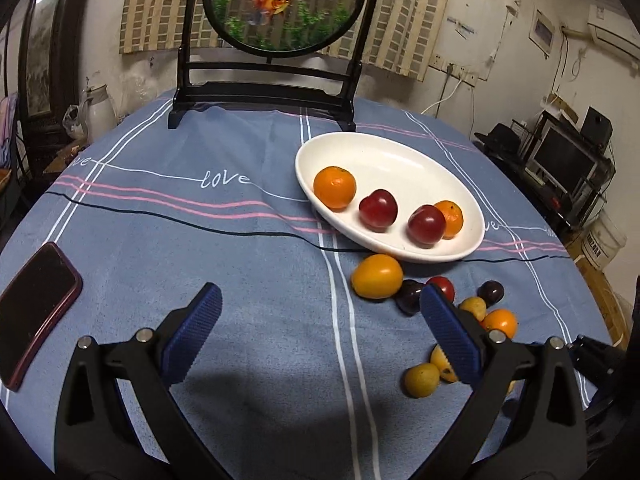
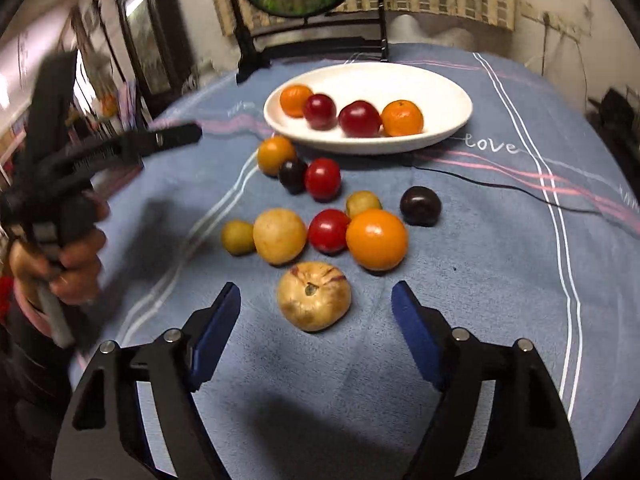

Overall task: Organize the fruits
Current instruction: 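Move the right tool to the pale round fruit and close on it, then lift the pale fruit with the right tool while the left tool grasps a small yellow fruit, then place both held fruits on the white plate and open both tools, then grasp a tangerine from the pile with the right tool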

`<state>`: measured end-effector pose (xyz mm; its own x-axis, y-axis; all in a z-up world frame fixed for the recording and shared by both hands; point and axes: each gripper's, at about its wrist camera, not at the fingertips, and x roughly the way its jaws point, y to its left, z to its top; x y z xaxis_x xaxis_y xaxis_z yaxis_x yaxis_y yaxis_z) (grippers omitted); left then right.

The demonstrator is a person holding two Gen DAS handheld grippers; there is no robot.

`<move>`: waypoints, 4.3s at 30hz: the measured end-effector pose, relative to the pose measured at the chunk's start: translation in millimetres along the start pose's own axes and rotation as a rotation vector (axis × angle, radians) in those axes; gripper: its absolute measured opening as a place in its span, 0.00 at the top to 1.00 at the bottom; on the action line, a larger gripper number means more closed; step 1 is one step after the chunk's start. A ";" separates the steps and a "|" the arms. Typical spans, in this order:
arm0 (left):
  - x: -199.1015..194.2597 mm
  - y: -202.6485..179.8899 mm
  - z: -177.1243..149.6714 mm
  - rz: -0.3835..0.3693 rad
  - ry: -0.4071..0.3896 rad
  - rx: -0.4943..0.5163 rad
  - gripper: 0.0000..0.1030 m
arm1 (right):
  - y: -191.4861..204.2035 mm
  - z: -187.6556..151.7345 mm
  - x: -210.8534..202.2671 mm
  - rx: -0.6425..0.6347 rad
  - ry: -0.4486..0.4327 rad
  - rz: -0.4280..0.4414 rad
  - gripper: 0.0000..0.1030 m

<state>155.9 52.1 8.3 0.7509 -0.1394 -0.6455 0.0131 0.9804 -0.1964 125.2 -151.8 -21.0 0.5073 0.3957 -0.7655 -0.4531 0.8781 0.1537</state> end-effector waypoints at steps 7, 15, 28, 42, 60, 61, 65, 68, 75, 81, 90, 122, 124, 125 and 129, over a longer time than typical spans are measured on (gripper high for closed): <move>0.1 2.8 -0.9 -0.008 0.008 -0.016 0.02 | 9.7 -0.4 16.6 -0.032 0.028 -0.024 0.41; 2.7 2.3 -2.6 -0.001 0.018 -0.008 0.02 | 1.7 0.0 26.7 -0.005 0.057 -0.041 0.59; -1.7 -37.9 -28.0 -0.172 0.076 0.259 0.03 | -47.7 -5.3 10.2 0.246 -0.054 0.131 0.59; 14.5 -66.5 -50.3 -0.226 0.181 0.414 0.47 | -50.5 -5.8 9.2 0.269 -0.058 0.157 0.59; 32.3 -67.2 -54.6 -0.253 0.284 0.398 0.69 | -52.3 -5.5 10.7 0.271 -0.058 0.183 0.59; 32.5 -67.4 -54.5 -0.253 0.284 0.399 0.69 | -52.2 -5.5 10.6 0.271 -0.058 0.183 0.59; 32.2 -66.9 -54.3 -0.254 0.284 0.394 0.75 | -52.1 -5.6 11.0 0.271 -0.056 0.182 0.59; 32.8 -66.4 -53.7 -0.259 0.284 0.386 0.75 | -52.6 -5.8 10.8 0.273 -0.055 0.180 0.59; 21.5 -61.6 -48.1 -0.257 0.213 0.373 0.75 | -53.6 -7.2 6.1 0.275 -0.081 0.184 0.59; 24.5 -51.6 -12.6 -0.251 0.148 0.258 0.75 | -56.4 16.5 0.4 0.245 -0.119 0.151 0.59; 78.3 -44.8 71.6 -0.186 0.084 0.038 0.75 | -91.0 110.5 32.5 0.286 -0.296 0.044 0.59; 33.1 -32.2 -2.7 -0.066 0.099 0.061 0.04 | -49.5 45.9 18.5 0.059 -0.144 0.031 0.34; 31.3 -31.7 -14.8 -0.048 0.114 0.084 0.04 | -45.3 36.4 18.5 0.042 -0.125 0.025 0.34; 31.1 -32.3 -19.0 -0.040 0.122 0.090 0.04 | -44.4 32.2 19.1 0.040 -0.113 0.021 0.34; 24.6 -34.4 -24.1 -0.037 0.107 0.112 0.04 | -46.0 27.3 18.6 0.063 -0.093 0.052 0.34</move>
<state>158.0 11.6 -18.6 0.6738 -0.1836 -0.7158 0.1170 0.9829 -0.1420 175.6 -177.6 -25.3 0.5517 0.4615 -0.6948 -0.4346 0.8700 0.2329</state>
